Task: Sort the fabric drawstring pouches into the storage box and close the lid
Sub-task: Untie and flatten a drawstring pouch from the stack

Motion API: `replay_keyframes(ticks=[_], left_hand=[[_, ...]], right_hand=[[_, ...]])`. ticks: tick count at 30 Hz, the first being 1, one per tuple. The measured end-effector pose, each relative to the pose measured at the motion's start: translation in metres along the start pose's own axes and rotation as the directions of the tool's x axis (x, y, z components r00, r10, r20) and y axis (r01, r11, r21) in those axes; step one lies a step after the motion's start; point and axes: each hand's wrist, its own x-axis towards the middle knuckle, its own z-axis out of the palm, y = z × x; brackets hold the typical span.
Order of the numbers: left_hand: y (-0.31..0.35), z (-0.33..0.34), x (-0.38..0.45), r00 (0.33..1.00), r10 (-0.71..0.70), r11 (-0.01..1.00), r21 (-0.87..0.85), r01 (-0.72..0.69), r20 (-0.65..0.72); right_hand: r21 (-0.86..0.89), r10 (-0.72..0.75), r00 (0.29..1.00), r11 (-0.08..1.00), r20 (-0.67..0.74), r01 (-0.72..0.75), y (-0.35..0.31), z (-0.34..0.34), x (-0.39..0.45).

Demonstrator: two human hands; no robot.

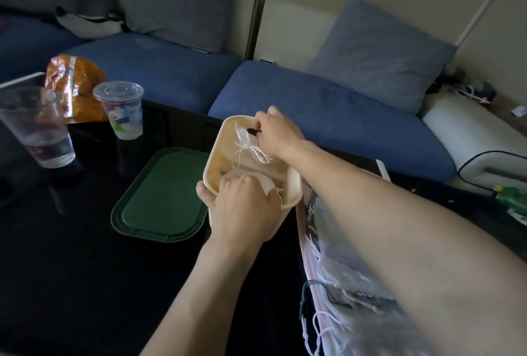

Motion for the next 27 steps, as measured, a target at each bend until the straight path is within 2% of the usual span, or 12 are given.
replay_keyframes(ticks=[2, 4, 6, 10, 14, 17, 20, 23, 25, 27], left_hand=[[0.001, 0.0, -0.001, 1.0, -0.009, 1.0, -0.007, 0.009, -0.004], [0.003, -0.001, 0.0, 1.0, -0.013, 1.0, -0.02, 0.013, -0.01], [0.005, -0.002, -0.001, 1.0, -0.021, 0.999, -0.036, 0.021, -0.003], [0.006, -0.002, -0.001, 0.999, -0.035, 0.999, -0.006, 0.035, 0.001], [0.006, -0.003, -0.002, 0.999, -0.034, 0.999, -0.003, 0.034, -0.018], [0.007, -0.005, -0.002, 0.999, -0.045, 0.999, -0.024, 0.044, -0.007], [0.007, -0.009, -0.002, 0.998, -0.06, 0.998, -0.012, 0.06, 0.013], [0.011, -0.015, -0.01, 0.999, -0.041, 0.999, 0.012, 0.042, -0.021], [0.015, -0.017, -0.018, 0.988, 0.019, 0.999, -0.043, -0.026, -0.153], [0.021, -0.018, -0.028, 0.923, 0.132, 0.961, -0.183, -0.208, -0.361]], right_hand=[[0.139, -0.028, 0.997, 0.99, 0.07, 0.018, -0.004, -0.005, -0.005], [0.158, -0.063, 0.964, 0.987, 0.259, 0.023, -0.008, -0.009, -0.014], [0.154, -0.061, 0.926, 0.988, 0.372, 0.003, -0.01, -0.006, -0.018], [0.092, 0.007, 0.89, 0.994, 0.456, -0.055, -0.01, 0.024, -0.006], [-0.001, 0.025, 0.859, 1.0, 0.511, -0.029, -0.012, 0.037, 0.0], [0.001, -0.018, 0.891, 1.0, 0.453, 0.019, -0.012, 0.016, -0.004], [0.051, -0.105, 0.963, 0.994, 0.25, 0.095, -0.003, -0.018, -0.024], [0.158, -0.091, 0.992, 0.984, 0.092, 0.076, 0.02, -0.045, -0.053], [0.204, -0.059, 0.997, 0.978, 0.043, 0.049, 0.038, -0.057, -0.075], [0.232, -0.023, 1.0, 0.972, 0.003, 0.022, 0.054, -0.064, -0.099]])
